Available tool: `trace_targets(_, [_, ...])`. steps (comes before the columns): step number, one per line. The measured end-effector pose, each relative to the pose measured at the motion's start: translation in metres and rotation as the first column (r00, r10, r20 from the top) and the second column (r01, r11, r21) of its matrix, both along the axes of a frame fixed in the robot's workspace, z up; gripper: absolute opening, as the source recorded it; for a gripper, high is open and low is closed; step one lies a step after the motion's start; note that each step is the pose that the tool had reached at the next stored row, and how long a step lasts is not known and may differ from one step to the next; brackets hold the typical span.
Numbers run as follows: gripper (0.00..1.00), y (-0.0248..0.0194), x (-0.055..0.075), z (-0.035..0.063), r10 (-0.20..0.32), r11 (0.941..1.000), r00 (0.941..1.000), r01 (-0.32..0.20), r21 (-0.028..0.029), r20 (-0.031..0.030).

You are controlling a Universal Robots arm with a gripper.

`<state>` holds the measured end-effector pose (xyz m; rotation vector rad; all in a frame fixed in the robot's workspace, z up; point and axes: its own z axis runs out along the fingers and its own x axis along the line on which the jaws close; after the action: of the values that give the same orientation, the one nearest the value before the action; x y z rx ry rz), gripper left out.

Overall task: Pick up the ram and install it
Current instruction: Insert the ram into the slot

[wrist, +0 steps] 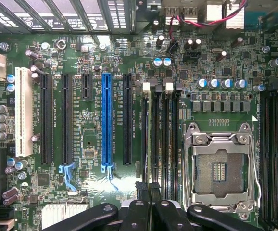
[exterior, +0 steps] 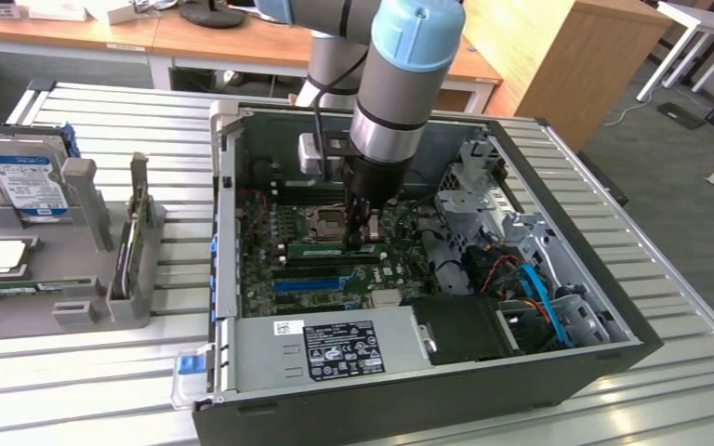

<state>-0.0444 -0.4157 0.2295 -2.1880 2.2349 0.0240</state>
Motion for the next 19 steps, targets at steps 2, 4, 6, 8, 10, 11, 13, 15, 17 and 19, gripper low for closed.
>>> trace_targets(2, [0.12,-0.0001,-0.0005,0.0001,0.0,1.0,1.0,0.0,-0.0001,0.0])
trace_targets(4, [0.12,-0.0001,0.0001,0.0001,0.0,1.0,1.0,0.0,-0.0001,0.0])
trace_targets(6, [0.12,-0.0001,0.0001,0.0,0.001,1.0,1.0,-0.001,-0.0001,0.0001])
trace_targets(8, [0.12,-0.0001,0.0001,0.0,0.002,1.0,1.0,-0.002,-0.0001,0.0])
trace_targets(10, [0.12,-0.0001,0.0001,0.0001,0.004,1.0,1.0,-0.004,-0.0002,0.0001])
trace_targets(11, [0.12,-0.0001,0.0001,0.0001,0.004,1.0,1.0,-0.004,-0.0002,0.0001])
trace_targets(13, [0.12,-0.0001,0.0001,0.0,0.006,1.0,1.0,-0.006,-0.0001,0.0001])
trace_targets(15, [0.12,-0.0001,0.0001,0.0,0.007,1.0,1.0,-0.007,-0.0001,0.0])
trace_targets(17, [0.12,-0.0001,0.0001,0.0,0.008,1.0,1.0,-0.008,-0.0001,0.0])
trace_targets(19, [0.12,-0.0001,0.0001,0.0001,0.009,1.0,1.0,-0.009,-0.0001,0.0])
